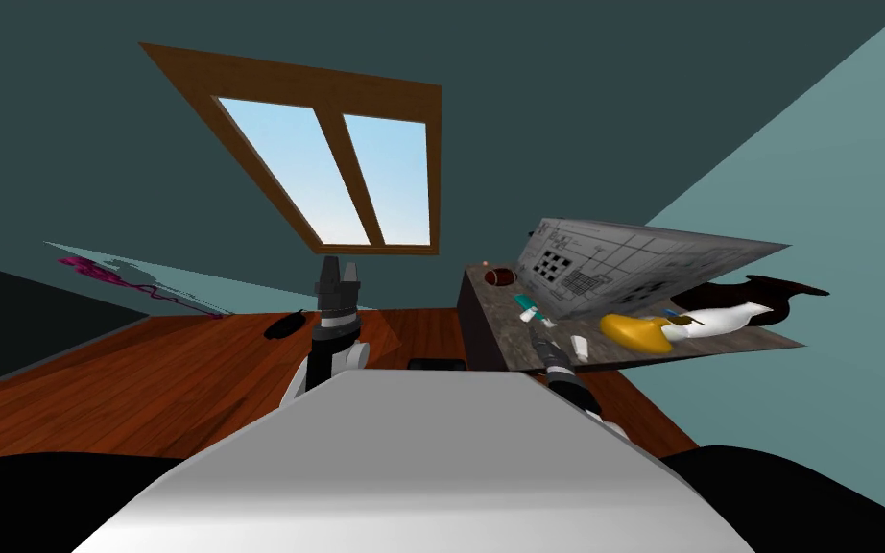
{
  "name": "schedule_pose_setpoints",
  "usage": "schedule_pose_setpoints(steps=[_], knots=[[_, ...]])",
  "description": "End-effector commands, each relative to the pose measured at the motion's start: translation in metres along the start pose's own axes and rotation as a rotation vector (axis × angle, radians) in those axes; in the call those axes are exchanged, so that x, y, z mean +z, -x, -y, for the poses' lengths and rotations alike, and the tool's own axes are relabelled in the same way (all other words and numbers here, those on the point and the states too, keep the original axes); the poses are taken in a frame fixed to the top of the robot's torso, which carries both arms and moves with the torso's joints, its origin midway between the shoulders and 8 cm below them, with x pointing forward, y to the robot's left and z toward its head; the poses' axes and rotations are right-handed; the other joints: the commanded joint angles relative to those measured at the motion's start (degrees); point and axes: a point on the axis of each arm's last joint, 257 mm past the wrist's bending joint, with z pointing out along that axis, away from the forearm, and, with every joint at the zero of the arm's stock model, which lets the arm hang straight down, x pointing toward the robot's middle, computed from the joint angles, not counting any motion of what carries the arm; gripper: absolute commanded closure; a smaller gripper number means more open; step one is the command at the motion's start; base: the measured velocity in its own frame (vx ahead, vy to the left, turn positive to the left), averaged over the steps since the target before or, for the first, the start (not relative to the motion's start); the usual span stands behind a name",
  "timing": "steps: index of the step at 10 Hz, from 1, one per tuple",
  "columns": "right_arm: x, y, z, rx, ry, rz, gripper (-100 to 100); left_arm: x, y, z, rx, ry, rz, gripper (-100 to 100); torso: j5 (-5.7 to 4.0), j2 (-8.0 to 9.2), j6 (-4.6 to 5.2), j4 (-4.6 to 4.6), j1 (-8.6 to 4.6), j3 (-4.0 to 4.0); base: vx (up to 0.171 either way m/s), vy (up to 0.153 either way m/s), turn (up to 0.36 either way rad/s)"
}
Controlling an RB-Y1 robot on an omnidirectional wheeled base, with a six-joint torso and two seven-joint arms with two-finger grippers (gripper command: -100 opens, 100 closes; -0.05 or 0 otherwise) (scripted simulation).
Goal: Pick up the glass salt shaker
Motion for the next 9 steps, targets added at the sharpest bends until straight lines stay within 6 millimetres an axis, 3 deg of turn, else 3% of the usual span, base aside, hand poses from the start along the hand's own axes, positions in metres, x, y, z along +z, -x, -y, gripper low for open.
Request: schedule_pose_setpoints(steps=[1,9], knots=[[-0.001,-0.007,0.017,-0.069,-0.046,-0.02,-100,0.0,0.0,0.0,0.0,0.0,0.0,0,0.0,0.0,0.0,0.0,0.0,0.0,0.131,0.01,0.049],[-0.002,-0.019,0.082,-0.333,-0.211,-0.093,-100,0.0,0.0,0.0,0.0,0.0,0.0,0,-0.01,-0.24,0.0,-0.06,-0.04,-0.14,0.16,-0.007,0.019]])
